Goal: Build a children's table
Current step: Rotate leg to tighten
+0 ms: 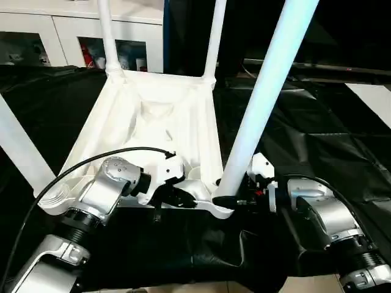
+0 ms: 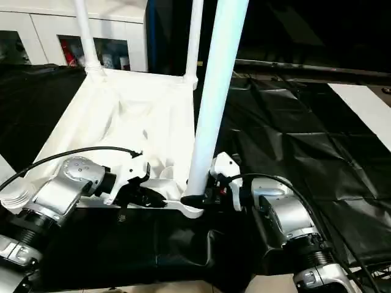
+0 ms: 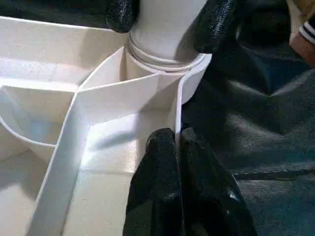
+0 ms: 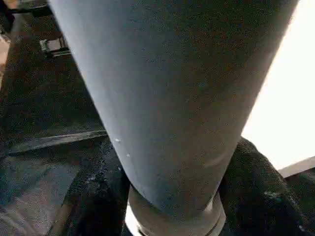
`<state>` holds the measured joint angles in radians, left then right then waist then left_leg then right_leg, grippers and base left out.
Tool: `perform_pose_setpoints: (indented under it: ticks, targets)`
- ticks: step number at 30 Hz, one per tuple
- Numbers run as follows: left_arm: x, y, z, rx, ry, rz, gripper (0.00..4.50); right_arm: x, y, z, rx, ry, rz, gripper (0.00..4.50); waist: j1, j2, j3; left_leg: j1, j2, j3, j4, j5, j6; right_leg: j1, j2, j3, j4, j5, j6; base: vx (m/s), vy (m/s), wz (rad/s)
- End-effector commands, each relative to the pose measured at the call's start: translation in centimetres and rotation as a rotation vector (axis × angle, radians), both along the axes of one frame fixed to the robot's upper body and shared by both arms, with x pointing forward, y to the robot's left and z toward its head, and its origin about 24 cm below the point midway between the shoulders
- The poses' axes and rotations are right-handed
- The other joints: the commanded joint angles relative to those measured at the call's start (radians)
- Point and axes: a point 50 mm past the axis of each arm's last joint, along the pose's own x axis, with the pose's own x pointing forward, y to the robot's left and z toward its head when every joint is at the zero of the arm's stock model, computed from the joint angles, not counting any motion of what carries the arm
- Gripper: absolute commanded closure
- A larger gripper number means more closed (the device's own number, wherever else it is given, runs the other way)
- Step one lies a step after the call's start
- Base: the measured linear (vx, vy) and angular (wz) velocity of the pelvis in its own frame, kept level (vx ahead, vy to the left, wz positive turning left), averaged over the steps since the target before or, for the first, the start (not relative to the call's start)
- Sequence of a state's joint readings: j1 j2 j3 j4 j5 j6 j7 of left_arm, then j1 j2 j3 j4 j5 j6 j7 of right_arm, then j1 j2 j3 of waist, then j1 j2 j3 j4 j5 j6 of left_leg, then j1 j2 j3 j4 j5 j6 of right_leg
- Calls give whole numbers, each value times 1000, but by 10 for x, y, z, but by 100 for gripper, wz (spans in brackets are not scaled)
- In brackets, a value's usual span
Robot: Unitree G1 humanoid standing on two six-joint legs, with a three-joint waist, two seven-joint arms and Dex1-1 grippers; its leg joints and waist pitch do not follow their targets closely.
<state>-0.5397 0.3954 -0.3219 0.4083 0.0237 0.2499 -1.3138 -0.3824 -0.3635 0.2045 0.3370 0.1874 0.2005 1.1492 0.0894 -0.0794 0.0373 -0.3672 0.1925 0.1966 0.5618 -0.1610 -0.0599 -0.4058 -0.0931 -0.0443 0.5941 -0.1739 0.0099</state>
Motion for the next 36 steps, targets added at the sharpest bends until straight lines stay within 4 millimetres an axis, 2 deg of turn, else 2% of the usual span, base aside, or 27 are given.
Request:
perform_pose_setpoints:
  ticks: [1, 2, 4, 5, 6, 7, 8, 10, 11, 12, 14, 15, 16, 18, 20, 21, 23, 28, 29, 30, 32, 33, 34, 36]
  targets:
    - [-1, -13, -4, -37, -12, 17, 450, 1, 4, -9, -3, 27, -61, 245, 1, 8, -46, 15, 41, -19, -70, -345, -11, 32, -49, 34, -75, -314, -177, 0, 0, 0]
    - [3, -14, -5, -26, -32, 68, 450, 6, 5, -14, -11, 33, -142, 247, -3, 10, -45, 14, 41, -21, -71, -358, -18, 31, -50, 33, -76, -335, -172, 0, 0, 0]
    - [9, -17, -8, -8, -60, 162, 450, 15, 5, -22, -31, 44, -304, 249, -7, 8, -43, 13, 38, -22, -72, -376, -28, 30, -50, 31, -80, -373, -162, 0, 0, 0]
    - [17, -22, -10, -1, -87, 296, 450, 25, 6, -32, -57, 61, -493, 249, -16, 7, -41, 9, 34, -27, -75, -392, -40, 33, -51, 28, -84, -437, -142, 0, 0, 0]
    - [18, -23, -10, -1, -87, 298, 450, 25, 6, -32, -58, 61, -497, 250, -22, 8, -41, 8, 35, -29, -75, -397, -53, 30, -53, 27, -84, -467, -133, -61, 3, -12]
    - [22, -28, -12, 1, -101, 381, 450, 28, 9, -37, -64, 83, -598, 251, -34, 5, -40, 10, 32, -35, -73, -427, -66, 27, -55, 21, -94, -553, -106, -66, 8, -14]
    - [24, -34, -13, -4, -100, 417, 450, 30, 14, -39, -55, 103, -653, 252, -40, 7, -41, 12, 30, -40, -71, -435, -65, 26, -57, 19, -102, -600, -85, -66, 8, -14]
    - [25, -40, -13, -12, -102, 441, 450, 32, 19, -41, -47, 125, -704, 253, -42, 8, -41, 21, 30, -41, -68, -453, -52, 17, -55, 19, -111, -603, -79, 0, 0, 0]
    - [25, -46, -14, -20, -102, 456, 450, 34, 24, -42, -45, 142, -751, 254, -45, 7, -40, 19, 29, -41, -70, -461, -42, 19, -52, 17, -113, -589, -80, 0, 0, 0]
    - [25, -54, -13, -27, -104, 466, 450, 37, 29, -44, -48, 161, -806, 254, -47, 11, -39, 18, 30, -42, -72, -467, -42, 17, -51, 17, -113, -583, -84, 0, 0, 0]
    - [23, -70, -14, -32, -112, 454, 450, 42, 44, -45, -63, 181, -877, 254, -60, 15, -41, 13, 29, -49, -76, -484, -55, 22, -49, 10, -108, -560, -89, 0, 0, 0]
    - [23, -70, -14, -32, -112, 454, 450, 42, 44, -45, -63, 181, -877, 254, -62, 19, -44, 13, 31, -52, -78, -488, -58, 27, -52, 7, -109, -533, -91, 0, 0, 0]
    - [22, -75, -13, -38, -111, 453, 450, 44, 52, -43, -54, 169, -863, 254, -62, 20, -44, 11, 32, -52, -79, -486, -57, 29, -51, 7, -108, -511, -94, 0, 0, 0]
    - [21, -78, -14, -36, -109, 445, 450, 44, 62, -39, -40, 143, -825, 254, -60, 17, -42, 18, 29, -46, -76, -509, -48, 19, -49, 9, -112, -495, -102, 0, 0, 0]
    - [20, -77, -15, -24, -110, 441, 450, 44, 66, -35, -20, 129, -785, 254, -58, 16, -42, 16, 29, -45, -77, -499, -40, 22, -50, 10, -112, -493, -103, 0, 0, 0]
    - [19, -76, -15, -20, -111, 442, 450, 44, 67, -34, -8, 127, -769, 219, -58, 14, -42, 17, 29, -44, -76, -497, -37, 20, -50, 11, -112, -494, -103, 0, 0, 0]
    - [18, -68, -17, -13, -99, 424, 450, 43, 65, -28, 44, 127, -702, 184, -56, 14, -43, 14, 30, -43, -76, -483, -30, 23, -51, 12, -110, -480, -106, 0, 0, 0]
    - [10, -57, -17, -36, -96, 344, 450, 39, 53, -24, 46, 84, -598, 140, -50, 13, -45, 9, 35, -37, -77, -417, -14, 31, -51, 17, -99, -389, -137, 0, 0, 0]
    - [7, -53, -18, -38, -87, 321, 450, 36, 49, -21, 53, 75, -555, 129, -49, 12, -44, 8, 34, -35, -76, -406, -7, 31, -51, 17, -99, -398, -138, 0, 0, 0]
    - [5, -50, -18, -39, -80, 305, 450, 34, 46, -20, 58, 68, -524, 117, -43, 11, -45, 13, 35, -33, -73, -396, 0, 29, -51, 18, -101, -409, -133, 0, 0, 0]
    - [1, -45, -17, -44, -62, 268, 450, 29, 40, -16, 67, 55, -449, 117, -40, 10, -46, 11, 35, -31, -74, -374, 5, 30, -51, 19, -99, -401, -139, 0, 0, 0]
    - [-1, -41, -16, -43, -57, 239, 450, 24, 36, -13, 70, 53, -393, 117, -33, 10, -45, 10, 36, -31, -75, -350, 11, 37, -50, 18, -98, -383, -136, 0, 0, 0]
    - [-2, -38, -16, -42, -54, 219, 450, 21, 32, -11, 72, 53, -352, 117, -31, 13, -47, 11, 39, -30, -75, -341, 14, 34, -50, 20, -95, -365, -141, 0, 0, 0]
    - [-6, -32, -13, -57, -36, 156, 450, 12, 24, -8, 73, 52, -251, 117, -24, 14, -48, 8, 39, -30, -75, -320, 16, 40, -49, 19, -90, -333, -147, 0, 0, 0]
